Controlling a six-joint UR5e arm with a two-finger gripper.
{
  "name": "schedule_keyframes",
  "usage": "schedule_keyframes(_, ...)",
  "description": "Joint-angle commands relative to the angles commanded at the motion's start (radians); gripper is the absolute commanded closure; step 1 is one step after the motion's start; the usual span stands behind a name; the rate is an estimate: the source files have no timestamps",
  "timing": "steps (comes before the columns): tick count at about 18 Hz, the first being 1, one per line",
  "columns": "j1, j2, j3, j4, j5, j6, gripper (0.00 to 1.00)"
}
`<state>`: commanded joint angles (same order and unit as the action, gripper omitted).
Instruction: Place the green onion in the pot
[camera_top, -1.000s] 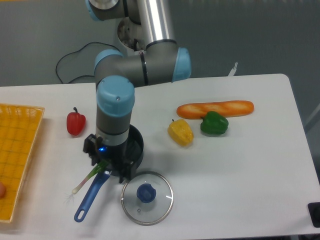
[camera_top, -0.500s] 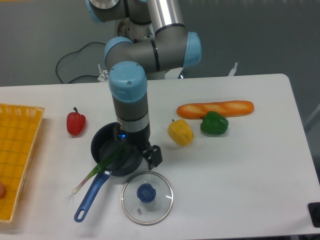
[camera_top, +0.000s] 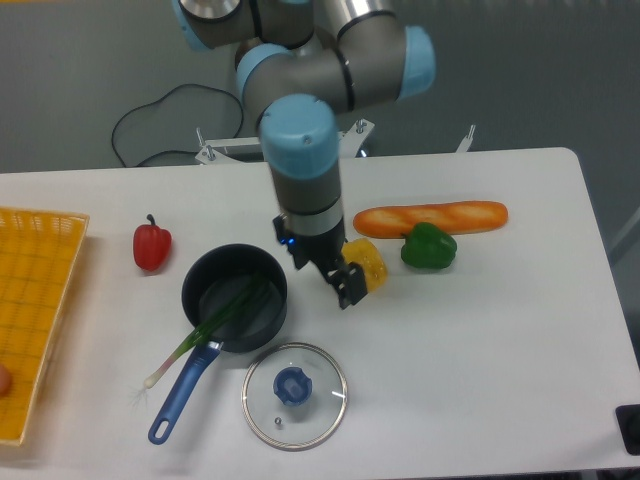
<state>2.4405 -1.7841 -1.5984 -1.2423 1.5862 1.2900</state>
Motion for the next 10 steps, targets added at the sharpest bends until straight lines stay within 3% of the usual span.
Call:
schedule_keyframes(5, 0.055, 0.041, 0.012, -0.101, 0.005, 0.133, 0.0)
schedule_keyframes(10, 0.098, 0.081, 0.0, -0.137, 0.003, 0.207, 0.0)
